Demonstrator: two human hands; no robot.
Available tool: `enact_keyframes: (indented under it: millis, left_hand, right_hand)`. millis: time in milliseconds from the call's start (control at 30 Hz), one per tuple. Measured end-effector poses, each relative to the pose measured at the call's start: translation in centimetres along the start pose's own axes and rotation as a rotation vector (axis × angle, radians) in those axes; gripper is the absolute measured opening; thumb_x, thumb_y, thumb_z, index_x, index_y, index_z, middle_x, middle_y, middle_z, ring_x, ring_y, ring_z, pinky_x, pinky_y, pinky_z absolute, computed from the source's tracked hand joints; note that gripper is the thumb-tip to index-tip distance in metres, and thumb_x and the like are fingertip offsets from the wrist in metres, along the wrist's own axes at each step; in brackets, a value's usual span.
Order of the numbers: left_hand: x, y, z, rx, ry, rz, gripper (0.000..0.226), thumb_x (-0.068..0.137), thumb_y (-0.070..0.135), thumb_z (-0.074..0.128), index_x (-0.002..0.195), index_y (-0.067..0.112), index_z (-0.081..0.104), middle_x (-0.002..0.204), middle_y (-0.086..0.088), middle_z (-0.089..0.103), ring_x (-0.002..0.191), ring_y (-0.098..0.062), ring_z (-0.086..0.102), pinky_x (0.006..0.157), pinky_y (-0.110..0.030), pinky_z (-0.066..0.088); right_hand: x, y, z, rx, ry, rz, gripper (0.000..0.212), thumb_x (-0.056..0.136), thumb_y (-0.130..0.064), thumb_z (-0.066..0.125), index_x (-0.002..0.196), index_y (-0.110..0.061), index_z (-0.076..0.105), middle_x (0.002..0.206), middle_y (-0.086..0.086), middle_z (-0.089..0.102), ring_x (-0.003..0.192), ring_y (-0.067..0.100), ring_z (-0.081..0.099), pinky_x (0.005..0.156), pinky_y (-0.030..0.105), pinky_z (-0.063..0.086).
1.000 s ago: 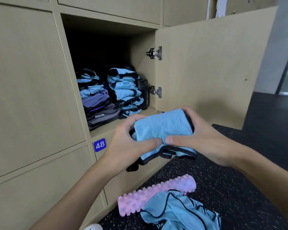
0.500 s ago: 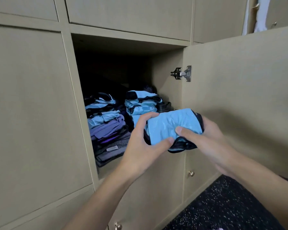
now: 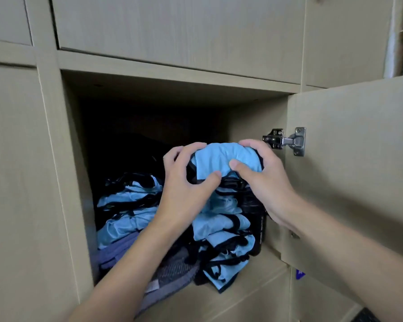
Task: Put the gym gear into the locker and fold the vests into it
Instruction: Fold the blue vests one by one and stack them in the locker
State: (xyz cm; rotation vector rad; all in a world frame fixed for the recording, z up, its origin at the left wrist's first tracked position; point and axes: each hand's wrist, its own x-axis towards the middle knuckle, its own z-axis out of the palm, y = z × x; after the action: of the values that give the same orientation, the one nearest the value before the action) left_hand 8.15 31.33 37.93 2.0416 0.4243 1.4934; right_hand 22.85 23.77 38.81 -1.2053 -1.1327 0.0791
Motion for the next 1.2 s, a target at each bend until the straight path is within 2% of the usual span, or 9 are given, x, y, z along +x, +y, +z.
enact_keyframes:
  millis: [133,233,333,400,567,700,900,1067,1200]
  left_hand:
    - [5.1,-1.8,0.9,0.063,-0.002,-0.127,0.044,0.087,0.035,0.07,0.125,0.047,0.051,0.127,0.006,0.034,0.092,0.012,0.05,0.066,0.002,0.038]
    - [6.7,-4.0,1.5,0.169,0.014,-0.218,0.051,0.087,0.038,0.068,0.134,0.036,0.05,0.134,0.002,0.038,0.088,0.011,0.047,0.073,-0.005,0.036]
    - [6.2,-6.5,2.3,0.333,-0.023,-0.317,0.057,0.09,0.049,0.06,0.141,0.031,0.044,0.137,-0.002,0.038,0.112,-0.007,0.05,0.094,-0.024,0.038]
    - [5.8,-7.8,2.6,0.497,-0.011,-0.304,0.058,0.09,0.055,0.054,0.142,0.032,0.042,0.138,-0.001,0.039,0.13,-0.021,0.038,0.108,-0.037,0.034]
    - [5.2,-9.3,2.8,0.61,0.033,-0.229,0.052,0.092,0.056,0.045,0.137,0.031,0.042,0.139,0.009,0.049,0.128,-0.017,0.034,0.107,-0.037,0.027]
    - [4.3,-10.5,3.1,0.636,0.021,-0.179,0.043,0.095,0.053,0.036,0.137,0.044,0.035,0.135,0.008,0.049,0.123,-0.019,0.033,0.107,-0.038,0.027]
    - [3.4,-12.0,3.8,0.695,0.072,-0.136,0.041,0.1,0.043,0.033,0.132,0.033,0.056,0.152,0.007,0.03,0.134,-0.016,0.02,0.113,-0.037,0.022]
    - [2.7,-12.5,4.1,0.632,0.092,-0.076,0.058,0.092,0.053,0.028,0.134,0.024,0.055,0.138,0.009,0.048,0.128,-0.014,0.035,0.108,-0.034,0.03]
    - [2.8,-12.7,4.3,0.565,0.102,-0.066,0.04,0.099,0.034,0.038,0.135,0.024,0.054,0.136,0.007,0.049,0.125,-0.018,0.042,0.101,-0.04,0.038]
  right_hand:
    - [5.9,1.5,1.6,0.026,0.018,0.0,0.031,0.09,-0.022,0.07,0.118,-0.032,0.062,0.118,-0.005,0.06,0.101,0.004,0.06,0.083,0.019,0.052]
    - [8.5,3.8,3.0,-0.09,-0.063,0.035,0.037,0.094,-0.025,0.065,0.13,-0.021,0.059,0.126,0.002,0.055,0.098,0.002,0.058,0.078,0.004,0.045]
    - [9.2,7.1,4.0,-0.677,-0.153,0.017,0.045,0.101,-0.045,0.046,0.141,-0.026,0.05,0.144,-0.001,0.032,0.129,0.019,0.037,0.105,0.029,0.03]
    - [8.9,8.0,4.1,-0.886,-0.18,-0.112,0.051,0.101,-0.05,0.037,0.146,-0.028,0.042,0.145,-0.005,0.031,0.13,0.019,0.029,0.105,0.038,0.024]
    - [8.6,8.3,4.3,-0.811,-0.259,-0.266,0.045,0.102,-0.047,0.034,0.145,-0.037,0.036,0.127,-0.007,0.054,0.121,0.017,0.044,0.103,0.037,0.025]
    - [8.0,8.8,5.0,-0.932,-0.319,-0.23,0.051,0.097,-0.061,0.026,0.143,-0.041,0.038,0.132,-0.013,0.054,0.127,0.01,0.04,0.103,0.036,0.02]
    - [7.3,10.2,4.8,-0.965,-0.454,-0.118,0.056,0.095,-0.067,0.024,0.145,-0.043,0.035,0.124,-0.01,0.056,0.128,0.005,0.034,0.103,0.036,0.018]
    - [6.8,10.6,5.0,-1.075,-0.44,-0.23,0.065,0.091,-0.067,0.011,0.146,-0.036,0.03,0.129,-0.01,0.057,0.122,0.013,0.044,0.104,0.041,0.024]
    - [6.0,10.5,5.5,-1.181,-0.368,-0.319,0.074,0.089,-0.064,-0.002,0.148,-0.032,0.028,0.139,-0.007,0.051,0.127,0.017,0.042,0.105,0.043,0.02]
